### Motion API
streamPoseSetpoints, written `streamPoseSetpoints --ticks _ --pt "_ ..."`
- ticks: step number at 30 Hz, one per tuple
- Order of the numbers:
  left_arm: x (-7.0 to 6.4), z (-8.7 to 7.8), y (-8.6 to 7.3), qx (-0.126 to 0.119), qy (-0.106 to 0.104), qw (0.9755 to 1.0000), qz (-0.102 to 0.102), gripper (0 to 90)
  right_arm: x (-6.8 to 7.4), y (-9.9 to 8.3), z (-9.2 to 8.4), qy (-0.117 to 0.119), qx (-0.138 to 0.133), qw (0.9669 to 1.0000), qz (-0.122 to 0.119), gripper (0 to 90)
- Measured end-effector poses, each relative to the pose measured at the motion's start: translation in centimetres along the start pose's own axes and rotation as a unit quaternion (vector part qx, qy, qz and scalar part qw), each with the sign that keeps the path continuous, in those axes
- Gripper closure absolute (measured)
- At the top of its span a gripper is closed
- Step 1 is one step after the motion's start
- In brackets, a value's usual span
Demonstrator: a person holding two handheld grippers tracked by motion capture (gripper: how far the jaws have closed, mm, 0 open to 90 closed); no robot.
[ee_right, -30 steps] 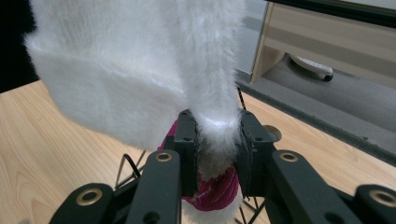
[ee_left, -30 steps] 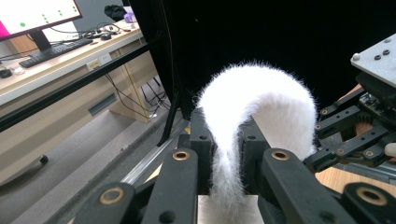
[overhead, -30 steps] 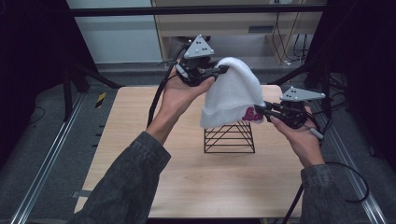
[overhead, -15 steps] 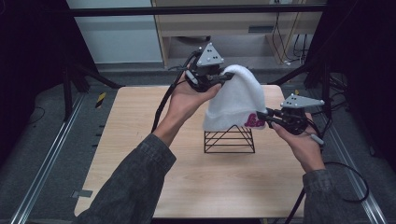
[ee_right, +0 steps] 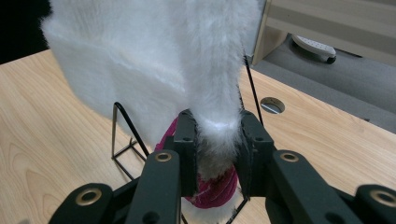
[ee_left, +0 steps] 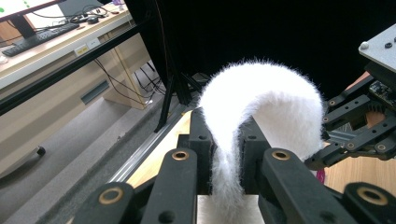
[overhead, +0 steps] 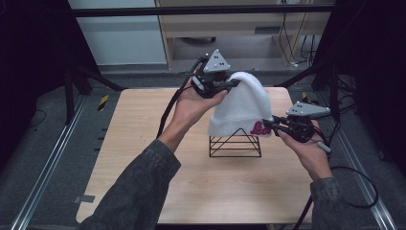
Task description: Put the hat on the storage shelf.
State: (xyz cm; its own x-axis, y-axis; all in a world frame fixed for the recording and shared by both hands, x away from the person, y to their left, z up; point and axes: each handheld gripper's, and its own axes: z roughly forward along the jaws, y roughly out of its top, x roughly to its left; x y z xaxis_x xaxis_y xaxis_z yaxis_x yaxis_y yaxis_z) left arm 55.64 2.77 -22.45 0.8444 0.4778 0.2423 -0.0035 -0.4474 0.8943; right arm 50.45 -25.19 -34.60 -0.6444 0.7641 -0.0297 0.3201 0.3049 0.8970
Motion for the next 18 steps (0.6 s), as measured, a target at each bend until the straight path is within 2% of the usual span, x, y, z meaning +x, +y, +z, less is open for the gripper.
streamPoseSetpoints --ticks 9,18 --pt "-0.1 0.2 -0.4 0.001 -0.004 1.0 -0.003 79.8 0.0 -0.2 0.2 0.001 0.003 1.0 0.0 72.4" --pt "-0.4 0.9 -1.0 0.014 -0.009 0.9999 0.001 79.7 0.1 -1.2 0.9 -0.001 0.016 0.9999 0.0 72.0"
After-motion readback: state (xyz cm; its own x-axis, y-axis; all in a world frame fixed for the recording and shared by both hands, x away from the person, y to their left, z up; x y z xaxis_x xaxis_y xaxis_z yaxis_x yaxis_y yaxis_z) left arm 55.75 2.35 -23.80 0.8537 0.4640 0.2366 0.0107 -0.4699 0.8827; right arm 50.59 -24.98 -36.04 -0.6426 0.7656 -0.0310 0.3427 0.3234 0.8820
